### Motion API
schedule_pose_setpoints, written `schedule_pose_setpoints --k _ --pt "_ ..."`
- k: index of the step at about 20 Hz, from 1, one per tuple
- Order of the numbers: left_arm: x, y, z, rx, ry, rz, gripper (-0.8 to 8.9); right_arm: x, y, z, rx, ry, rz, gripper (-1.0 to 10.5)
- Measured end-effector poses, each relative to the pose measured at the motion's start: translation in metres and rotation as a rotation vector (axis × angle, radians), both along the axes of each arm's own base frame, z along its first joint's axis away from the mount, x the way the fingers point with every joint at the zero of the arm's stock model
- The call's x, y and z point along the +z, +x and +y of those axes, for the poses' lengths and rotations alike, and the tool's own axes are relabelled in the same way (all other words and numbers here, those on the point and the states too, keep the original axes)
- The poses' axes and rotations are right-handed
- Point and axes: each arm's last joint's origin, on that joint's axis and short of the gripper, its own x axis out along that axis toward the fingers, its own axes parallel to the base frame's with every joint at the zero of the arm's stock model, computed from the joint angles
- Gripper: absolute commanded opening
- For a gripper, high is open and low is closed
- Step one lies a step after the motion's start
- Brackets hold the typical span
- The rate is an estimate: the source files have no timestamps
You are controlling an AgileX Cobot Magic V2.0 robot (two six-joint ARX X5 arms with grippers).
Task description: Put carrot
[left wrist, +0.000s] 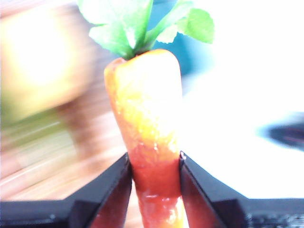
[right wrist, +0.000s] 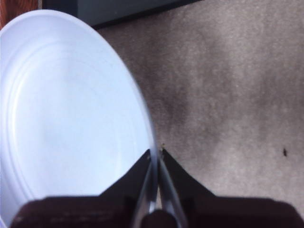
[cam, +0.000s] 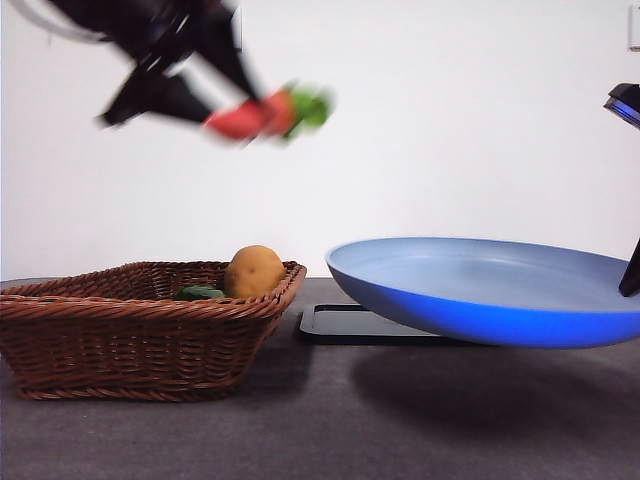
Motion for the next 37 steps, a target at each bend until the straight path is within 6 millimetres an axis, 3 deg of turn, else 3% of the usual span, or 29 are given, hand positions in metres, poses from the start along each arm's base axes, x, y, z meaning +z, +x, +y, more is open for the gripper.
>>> schedule_pose_setpoints --k 2,7,9,13,17,20,23,29,33,37 --pt "0.007 -0.015 -0.033 -0.154 -0.074 -0.051 0.99 0.000 0.000 0.000 0.000 0.000 0.000 0.0" --pt "-0.006 -0.056 -0.098 -0.252 0.119 -0.228 0.99 0.000 0.000 0.000 0.000 0.000 0.000 0.0" --pt "-0.025 -0.059 -0.115 -0.307 0.160 -0.202 0.99 0.000 0.000 0.000 0.000 0.000 0.000 0.0" --pt "-0.071 -0.048 -0.133 -0.332 0.258 -0.108 0.99 0.000 0.000 0.000 0.002 0.002 0.000 0.0" --pt "-0.087 -0.046 -0.138 -0.341 0.288 -0.075 0.99 0.000 -0.001 0.000 0.003 -0.003 0.006 0.0" --pt "-0.086 -0.046 -0.140 -0.344 0.279 -0.085 1.22 0.000 -0.001 0.000 0.003 -0.003 0.006 0.0" --pt "-0.086 -0.047 -0.140 -0.346 0.278 -0.086 2.37 -0.001 -0.002 0.000 0.002 -0.004 0.019 0.0" --pt "-0.080 -0.044 -0.141 -0.322 0.253 -0.091 2.47 -0.001 -0.002 0.000 0.004 0.000 0.026 0.0" --pt "-0.036 -0.051 -0.125 -0.294 0.187 -0.162 2.47 -0.004 0.004 0.000 -0.014 -0.009 0.077 0.0" --pt "0.011 -0.073 -0.095 -0.287 0.148 -0.221 2.46 0.010 0.043 0.003 -0.033 -0.035 0.087 0.0"
